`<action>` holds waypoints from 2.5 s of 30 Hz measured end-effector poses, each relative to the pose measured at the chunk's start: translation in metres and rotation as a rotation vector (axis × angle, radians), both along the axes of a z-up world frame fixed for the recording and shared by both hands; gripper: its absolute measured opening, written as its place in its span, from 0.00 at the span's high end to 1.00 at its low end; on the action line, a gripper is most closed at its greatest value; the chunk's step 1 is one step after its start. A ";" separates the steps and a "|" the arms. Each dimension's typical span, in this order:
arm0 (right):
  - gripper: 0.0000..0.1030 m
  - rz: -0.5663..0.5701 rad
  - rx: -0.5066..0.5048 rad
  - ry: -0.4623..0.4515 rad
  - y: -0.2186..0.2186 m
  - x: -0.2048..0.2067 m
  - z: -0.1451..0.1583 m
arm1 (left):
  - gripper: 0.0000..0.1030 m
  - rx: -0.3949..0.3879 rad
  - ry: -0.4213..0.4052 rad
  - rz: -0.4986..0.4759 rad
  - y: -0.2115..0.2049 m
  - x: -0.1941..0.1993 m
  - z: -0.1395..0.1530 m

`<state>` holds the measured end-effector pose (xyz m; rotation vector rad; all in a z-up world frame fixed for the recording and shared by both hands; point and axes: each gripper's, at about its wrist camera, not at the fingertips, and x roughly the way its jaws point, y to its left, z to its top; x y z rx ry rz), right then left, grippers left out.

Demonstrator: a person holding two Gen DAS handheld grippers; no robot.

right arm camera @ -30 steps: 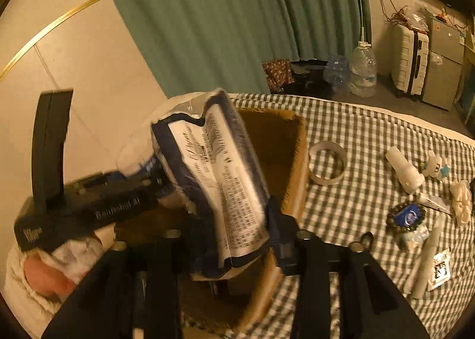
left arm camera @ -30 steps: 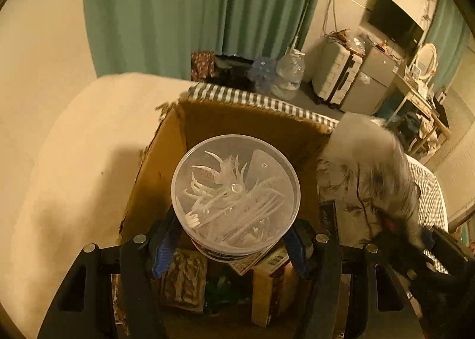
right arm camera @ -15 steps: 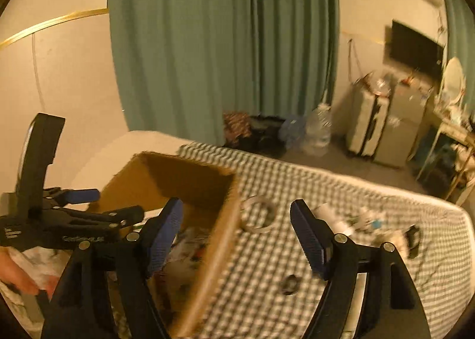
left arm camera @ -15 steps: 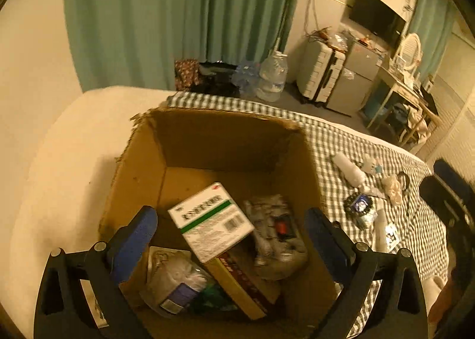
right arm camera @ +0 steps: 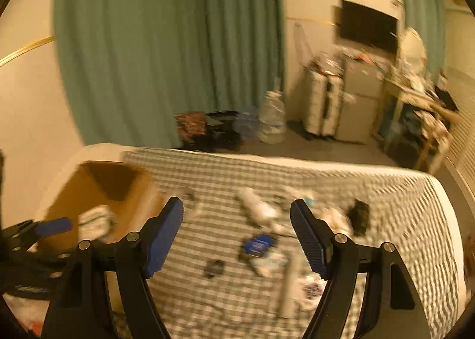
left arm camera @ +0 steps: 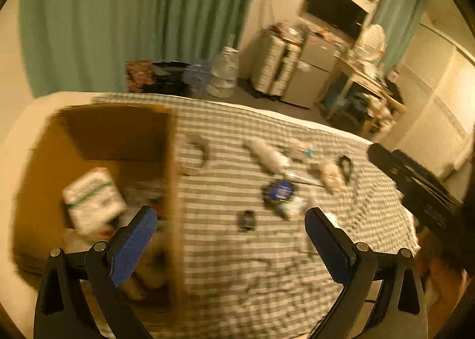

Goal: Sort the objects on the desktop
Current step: 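Move both tools back toward the white comb and black round case, then grasp white comb with left tool while right tool grasps black round case, then carry comb and black case into the cardboard box and release both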

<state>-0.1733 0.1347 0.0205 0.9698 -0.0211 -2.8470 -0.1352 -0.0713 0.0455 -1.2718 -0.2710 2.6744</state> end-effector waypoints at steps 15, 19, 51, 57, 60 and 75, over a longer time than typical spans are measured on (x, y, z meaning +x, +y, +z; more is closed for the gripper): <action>0.28 -0.319 -0.126 -0.177 0.166 -0.040 -0.089 | 0.02 -0.093 -0.148 -0.184 0.164 -0.051 -0.120; 0.28 -0.310 -0.159 -0.206 0.182 -0.060 -0.113 | 0.09 -0.116 -0.147 -0.208 0.184 -0.061 -0.135; 0.93 -0.282 -0.233 -0.311 0.219 -0.098 -0.135 | 0.91 -0.038 -0.188 -0.207 0.181 -0.070 -0.135; 0.93 -0.271 -0.218 -0.311 0.208 -0.078 -0.122 | 0.91 -0.017 -0.144 -0.167 0.163 -0.060 -0.111; 0.93 -0.242 -0.202 -0.306 0.191 -0.067 -0.113 | 0.91 -0.010 -0.140 -0.144 0.152 -0.057 -0.103; 0.93 0.105 -0.248 -0.199 0.038 -0.015 -0.009 | 0.91 0.041 -0.020 0.029 0.054 -0.023 -0.013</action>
